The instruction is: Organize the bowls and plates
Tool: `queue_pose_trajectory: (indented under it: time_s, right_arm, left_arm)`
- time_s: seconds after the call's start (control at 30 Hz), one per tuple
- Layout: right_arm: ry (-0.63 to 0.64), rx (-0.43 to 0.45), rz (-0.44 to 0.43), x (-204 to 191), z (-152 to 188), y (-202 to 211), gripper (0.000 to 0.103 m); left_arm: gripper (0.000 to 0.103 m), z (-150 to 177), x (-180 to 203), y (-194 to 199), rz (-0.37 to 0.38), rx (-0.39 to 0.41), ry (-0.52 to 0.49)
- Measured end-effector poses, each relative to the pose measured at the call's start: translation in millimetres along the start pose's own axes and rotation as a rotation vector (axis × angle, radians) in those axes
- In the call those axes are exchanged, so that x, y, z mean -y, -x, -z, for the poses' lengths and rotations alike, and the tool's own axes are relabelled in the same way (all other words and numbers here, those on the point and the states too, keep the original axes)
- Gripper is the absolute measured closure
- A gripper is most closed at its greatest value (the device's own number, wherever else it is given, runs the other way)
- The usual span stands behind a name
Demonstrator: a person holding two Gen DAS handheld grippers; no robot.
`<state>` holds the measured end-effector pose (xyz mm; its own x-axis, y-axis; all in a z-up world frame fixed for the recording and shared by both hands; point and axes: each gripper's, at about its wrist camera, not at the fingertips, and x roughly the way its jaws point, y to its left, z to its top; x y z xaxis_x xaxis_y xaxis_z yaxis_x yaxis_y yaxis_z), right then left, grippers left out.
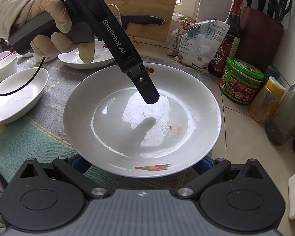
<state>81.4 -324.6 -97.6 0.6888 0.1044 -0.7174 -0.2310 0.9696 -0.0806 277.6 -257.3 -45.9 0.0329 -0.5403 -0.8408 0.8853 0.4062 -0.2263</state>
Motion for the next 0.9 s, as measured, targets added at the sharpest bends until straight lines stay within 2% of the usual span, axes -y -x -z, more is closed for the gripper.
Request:
queue_pose_trajectory:
  time_s: [0.5, 0.9]
  right_arm:
    - [-0.014, -0.007, -0.020, 34.3, -15.3, -37.0, 0.000]
    - [-0.032, -0.020, -0.016, 41.4, -16.5, -47.0, 0.000]
  left_arm:
    - [0.026, -25.3, -22.8, -27.6, -0.029, 0.015, 0.022]
    - [0.027, -32.4, -26.5, -41.2, -0.047, 0.015, 0.020]
